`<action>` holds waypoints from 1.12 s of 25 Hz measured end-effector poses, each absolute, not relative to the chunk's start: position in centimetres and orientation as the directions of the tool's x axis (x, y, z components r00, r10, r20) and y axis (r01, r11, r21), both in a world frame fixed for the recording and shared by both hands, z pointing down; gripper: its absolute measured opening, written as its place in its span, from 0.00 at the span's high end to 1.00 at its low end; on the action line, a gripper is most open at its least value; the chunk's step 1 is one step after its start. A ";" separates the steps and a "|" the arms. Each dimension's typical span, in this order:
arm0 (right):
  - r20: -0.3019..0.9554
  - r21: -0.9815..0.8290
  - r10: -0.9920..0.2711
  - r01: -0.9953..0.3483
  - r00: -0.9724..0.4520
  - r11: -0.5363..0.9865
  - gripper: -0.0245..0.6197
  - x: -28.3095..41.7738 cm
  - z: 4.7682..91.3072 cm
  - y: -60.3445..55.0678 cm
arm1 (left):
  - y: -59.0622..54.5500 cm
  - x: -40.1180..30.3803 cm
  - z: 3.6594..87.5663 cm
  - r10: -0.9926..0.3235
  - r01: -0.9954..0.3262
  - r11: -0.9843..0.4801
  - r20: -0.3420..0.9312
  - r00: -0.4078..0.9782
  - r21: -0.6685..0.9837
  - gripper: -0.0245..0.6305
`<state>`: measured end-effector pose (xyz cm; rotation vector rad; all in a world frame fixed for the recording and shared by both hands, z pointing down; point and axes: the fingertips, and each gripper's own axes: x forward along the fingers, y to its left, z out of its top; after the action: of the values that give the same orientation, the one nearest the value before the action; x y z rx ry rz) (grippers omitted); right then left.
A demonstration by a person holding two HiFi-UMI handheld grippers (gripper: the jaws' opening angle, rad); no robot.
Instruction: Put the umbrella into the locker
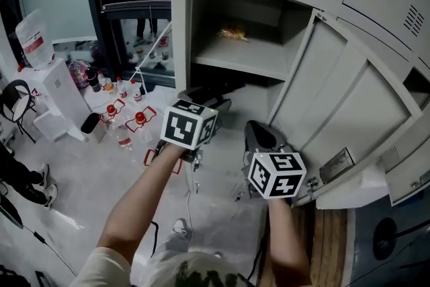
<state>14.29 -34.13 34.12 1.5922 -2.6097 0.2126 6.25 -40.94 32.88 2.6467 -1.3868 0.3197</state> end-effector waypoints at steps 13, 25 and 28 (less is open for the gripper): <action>0.112 -0.062 -0.855 -0.862 -0.507 0.503 0.98 13.6 33.9 -32.2 | -32.7 1.0 34.2 -0.850 -0.866 -0.496 0.164 0.500 0.068 0.72; 0.099 -0.032 -0.843 -0.849 -0.528 0.528 0.98 13.6 33.6 -30.7 | -30.8 0.7 35.5 -0.866 -0.883 -0.467 0.175 0.468 0.049 0.95; 0.100 -0.027 -0.839 -0.845 -0.534 0.534 0.98 13.6 33.5 -30.5 | -30.6 0.9 35.8 -0.863 -0.881 -0.468 0.179 0.472 0.062 0.95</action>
<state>13.65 -30.48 33.54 1.4765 -2.6858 0.1102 0.93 -30.62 35.77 2.5672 -1.5330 0.1838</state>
